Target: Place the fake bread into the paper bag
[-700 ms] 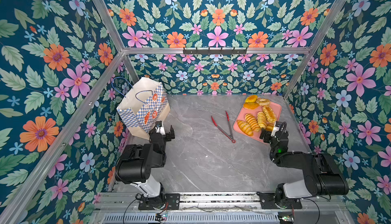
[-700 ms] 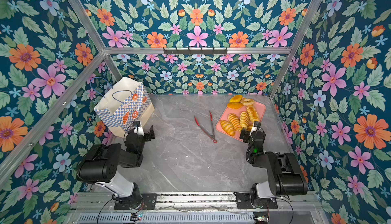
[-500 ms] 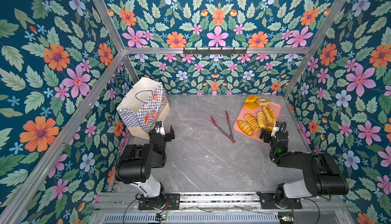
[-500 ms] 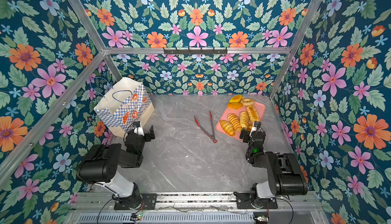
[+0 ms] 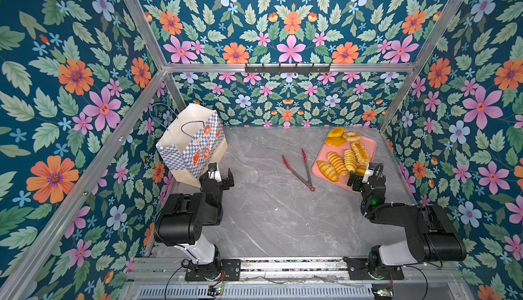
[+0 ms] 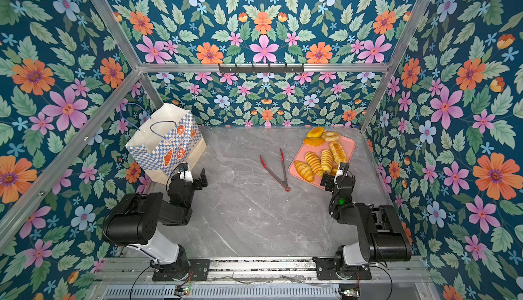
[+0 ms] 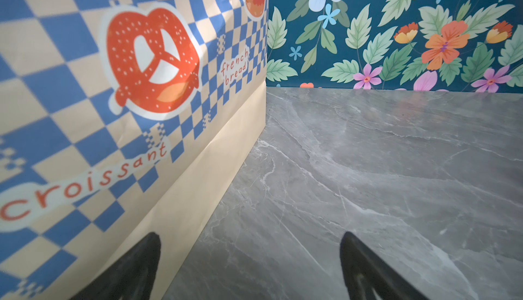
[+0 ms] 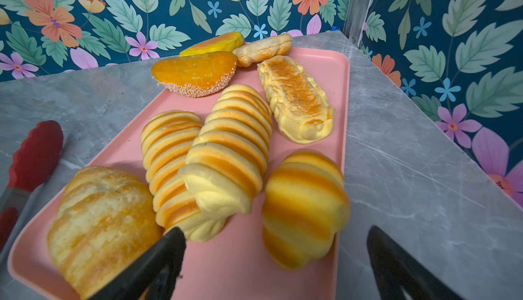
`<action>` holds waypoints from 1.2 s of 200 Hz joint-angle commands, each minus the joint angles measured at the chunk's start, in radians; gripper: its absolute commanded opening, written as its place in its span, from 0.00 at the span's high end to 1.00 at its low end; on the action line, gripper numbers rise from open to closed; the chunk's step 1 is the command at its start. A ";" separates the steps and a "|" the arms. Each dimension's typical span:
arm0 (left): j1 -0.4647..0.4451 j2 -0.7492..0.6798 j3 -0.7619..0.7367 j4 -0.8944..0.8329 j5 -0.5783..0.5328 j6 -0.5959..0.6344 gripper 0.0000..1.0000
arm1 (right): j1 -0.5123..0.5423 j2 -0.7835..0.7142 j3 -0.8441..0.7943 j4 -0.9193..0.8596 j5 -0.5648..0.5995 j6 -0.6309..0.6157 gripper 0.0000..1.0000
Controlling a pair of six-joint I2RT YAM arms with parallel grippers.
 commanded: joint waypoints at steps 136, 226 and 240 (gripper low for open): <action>0.003 -0.003 0.009 0.017 -0.006 0.003 0.00 | 0.001 -0.006 0.002 0.016 -0.001 -0.009 0.01; 0.008 -0.003 0.010 0.012 -0.004 -0.005 0.00 | 0.000 -0.007 0.001 0.020 0.002 -0.009 0.01; 0.006 -0.015 0.012 0.002 -0.023 -0.001 0.00 | 0.001 -0.025 0.005 0.000 0.032 0.005 0.01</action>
